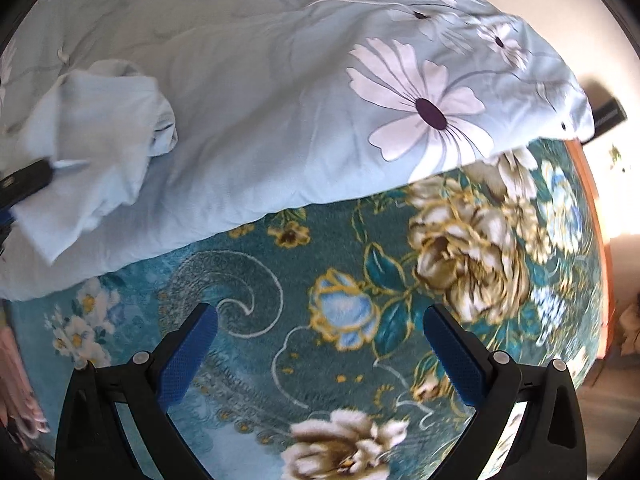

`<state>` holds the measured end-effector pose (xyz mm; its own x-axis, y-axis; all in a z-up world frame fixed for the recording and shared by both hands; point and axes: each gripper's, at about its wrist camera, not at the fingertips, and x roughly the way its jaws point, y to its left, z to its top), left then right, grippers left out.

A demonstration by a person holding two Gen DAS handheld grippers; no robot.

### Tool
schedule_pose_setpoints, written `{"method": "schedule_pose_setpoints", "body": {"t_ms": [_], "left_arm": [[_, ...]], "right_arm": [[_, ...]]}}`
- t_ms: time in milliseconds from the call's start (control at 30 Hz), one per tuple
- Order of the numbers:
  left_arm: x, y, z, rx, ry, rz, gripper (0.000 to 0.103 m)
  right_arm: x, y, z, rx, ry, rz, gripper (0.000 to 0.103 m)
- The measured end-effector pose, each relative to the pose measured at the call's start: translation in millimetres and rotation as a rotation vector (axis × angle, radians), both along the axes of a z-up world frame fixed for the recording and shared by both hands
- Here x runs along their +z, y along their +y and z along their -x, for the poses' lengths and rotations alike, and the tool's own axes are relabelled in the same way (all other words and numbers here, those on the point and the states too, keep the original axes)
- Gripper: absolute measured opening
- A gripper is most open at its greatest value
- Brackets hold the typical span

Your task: Fold clothes

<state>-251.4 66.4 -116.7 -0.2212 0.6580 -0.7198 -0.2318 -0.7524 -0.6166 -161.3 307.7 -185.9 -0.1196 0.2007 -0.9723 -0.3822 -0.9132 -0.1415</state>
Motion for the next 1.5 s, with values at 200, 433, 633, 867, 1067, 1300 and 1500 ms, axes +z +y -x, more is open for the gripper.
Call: {"method": "schedule_pose_setpoints", "body": {"t_ms": [200, 433, 633, 867, 1067, 1300, 1500], "left_arm": [[104, -30, -32, -0.085, 0.204, -0.097, 0.013], [230, -56, -78, -0.155, 0.415, -0.278, 0.013], [250, -62, -136, -0.162, 0.440, -0.264, 0.013], [112, -55, -220, -0.083, 0.043, -0.029, 0.013], [44, -36, -280, -0.092, -0.165, 0.093, 0.013], [0, -8, -338, -0.151, -0.311, 0.210, 0.018], [-9, -15, -336, -0.119, -0.421, 0.204, 0.036]], "right_arm": [[30, 1, -36, -0.078, 0.057, 0.057, 0.103], [65, 10, -89, -0.164, 0.136, 0.132, 0.103], [85, 26, -139, -0.165, 0.202, 0.184, 0.103], [60, 59, -197, -0.110, 0.125, 0.269, 0.103], [23, 69, -240, -0.004, 0.016, 0.417, 0.103], [-9, 68, -271, 0.052, -0.071, 0.590, 0.103], [-19, 55, -272, 0.085, -0.096, 0.643, 0.103]]}}
